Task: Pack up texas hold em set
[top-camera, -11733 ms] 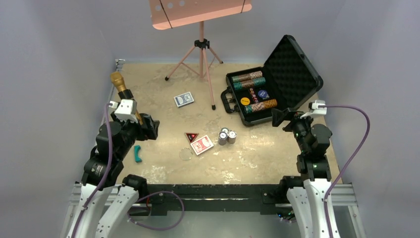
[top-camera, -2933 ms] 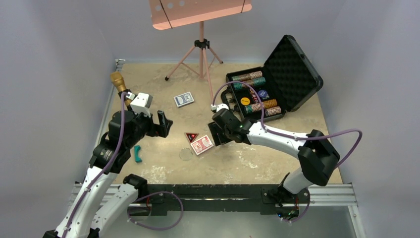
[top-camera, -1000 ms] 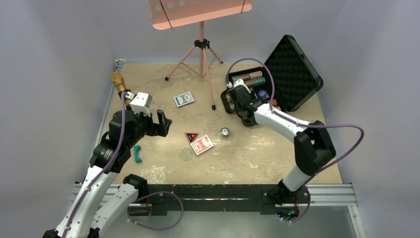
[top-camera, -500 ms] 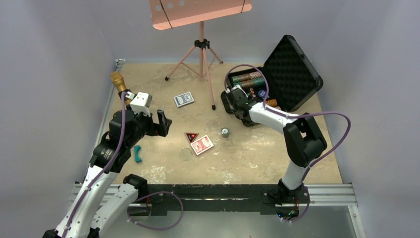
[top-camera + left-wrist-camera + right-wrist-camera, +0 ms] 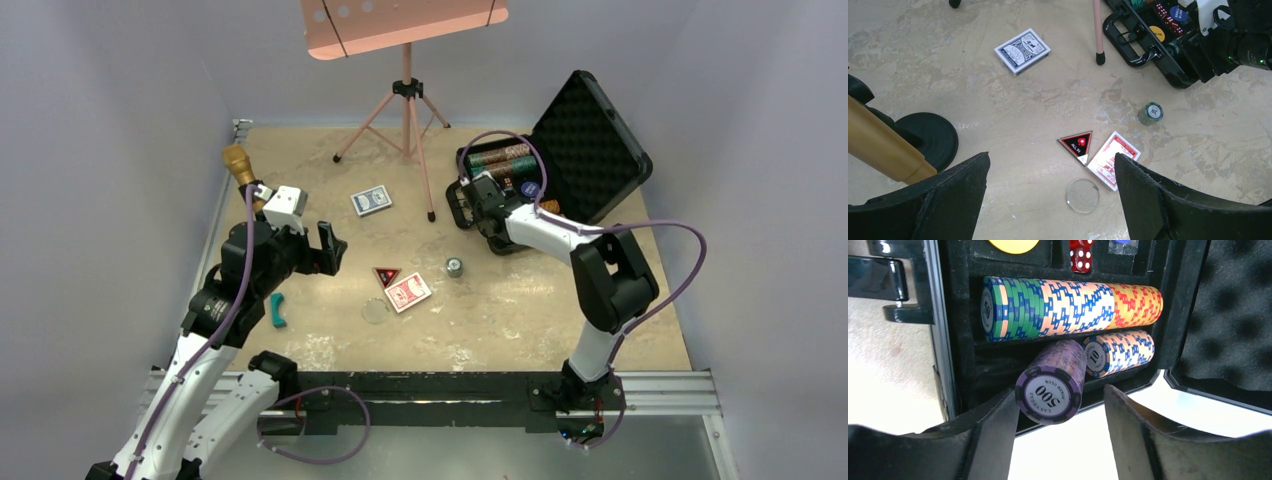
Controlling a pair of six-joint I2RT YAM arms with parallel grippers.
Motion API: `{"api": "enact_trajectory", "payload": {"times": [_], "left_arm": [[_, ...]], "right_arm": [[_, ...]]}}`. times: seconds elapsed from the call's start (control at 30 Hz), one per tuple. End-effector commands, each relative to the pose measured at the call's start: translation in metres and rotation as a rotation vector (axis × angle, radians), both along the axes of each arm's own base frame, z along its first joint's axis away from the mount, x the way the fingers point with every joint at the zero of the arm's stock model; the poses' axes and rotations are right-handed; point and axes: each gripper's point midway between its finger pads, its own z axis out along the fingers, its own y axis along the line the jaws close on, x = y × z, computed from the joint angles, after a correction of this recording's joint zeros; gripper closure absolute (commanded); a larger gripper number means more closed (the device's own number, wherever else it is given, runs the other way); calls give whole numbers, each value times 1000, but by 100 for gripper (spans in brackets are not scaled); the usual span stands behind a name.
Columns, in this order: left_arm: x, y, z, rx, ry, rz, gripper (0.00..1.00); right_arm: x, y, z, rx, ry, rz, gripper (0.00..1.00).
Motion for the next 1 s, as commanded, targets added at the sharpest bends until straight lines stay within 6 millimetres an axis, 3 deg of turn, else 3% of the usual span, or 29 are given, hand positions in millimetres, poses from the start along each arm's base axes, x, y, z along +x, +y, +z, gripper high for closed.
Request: {"api": "enact_trajectory", "payload": {"times": [0.0,0.27,0.57,0.97], "left_arm": [[3,-1,7,5,-33,-9,2],[2,-1,8,2,-31,-11,2],[2,-1,8,5,-32,-6,2],[3,-3,6,0,-24,-16,2]], "right_arm": [[3,10,39,122,-74,10,33],[-7,40,62,365,-97,81,25],[3,37,33,370,-73,1,25],[6,15,7,283,-32,-76,27]]}}
